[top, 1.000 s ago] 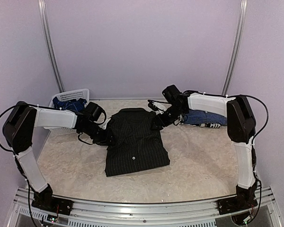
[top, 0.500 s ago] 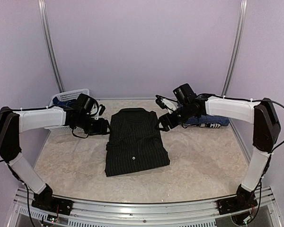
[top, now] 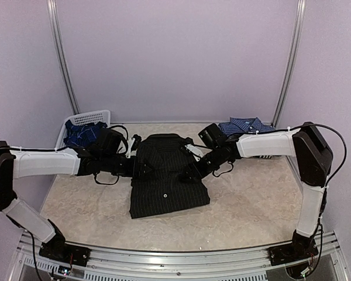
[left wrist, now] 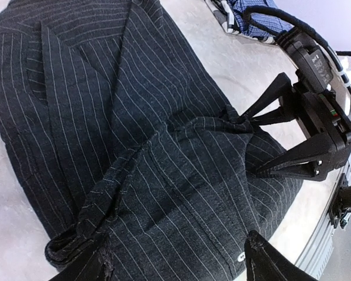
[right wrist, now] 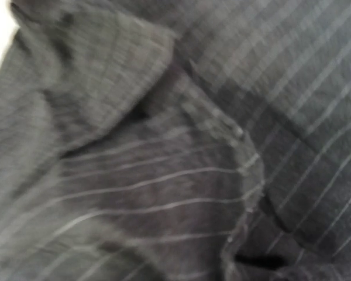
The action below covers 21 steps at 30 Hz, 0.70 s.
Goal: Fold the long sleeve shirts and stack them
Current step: Fold the rectangle-folded shirt at the center of the board, then smooth out the 2/3-rectangle-folded shirt at the center of the board.
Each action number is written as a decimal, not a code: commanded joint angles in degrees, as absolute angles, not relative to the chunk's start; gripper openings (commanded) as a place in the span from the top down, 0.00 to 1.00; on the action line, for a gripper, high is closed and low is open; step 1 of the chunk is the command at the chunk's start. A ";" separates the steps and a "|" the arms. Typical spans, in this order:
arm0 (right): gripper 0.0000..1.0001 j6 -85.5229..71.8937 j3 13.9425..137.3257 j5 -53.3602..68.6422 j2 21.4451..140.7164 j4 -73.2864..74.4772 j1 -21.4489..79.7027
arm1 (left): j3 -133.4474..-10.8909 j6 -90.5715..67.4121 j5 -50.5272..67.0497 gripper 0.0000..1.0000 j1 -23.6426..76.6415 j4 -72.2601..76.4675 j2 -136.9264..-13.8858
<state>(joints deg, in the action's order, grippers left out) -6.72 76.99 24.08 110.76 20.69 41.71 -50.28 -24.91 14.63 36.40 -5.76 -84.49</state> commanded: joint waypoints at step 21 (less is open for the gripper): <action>0.09 -2.78 74.54 6.42 108.04 21.62 41.36 | -46.91 -28.48 -8.47 0.27 46.58 0.72 -96.76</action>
<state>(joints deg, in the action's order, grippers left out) -5.34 76.77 7.33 114.69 21.30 41.50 -47.20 -28.77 -4.01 46.37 1.67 -98.87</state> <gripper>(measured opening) 0.896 0.720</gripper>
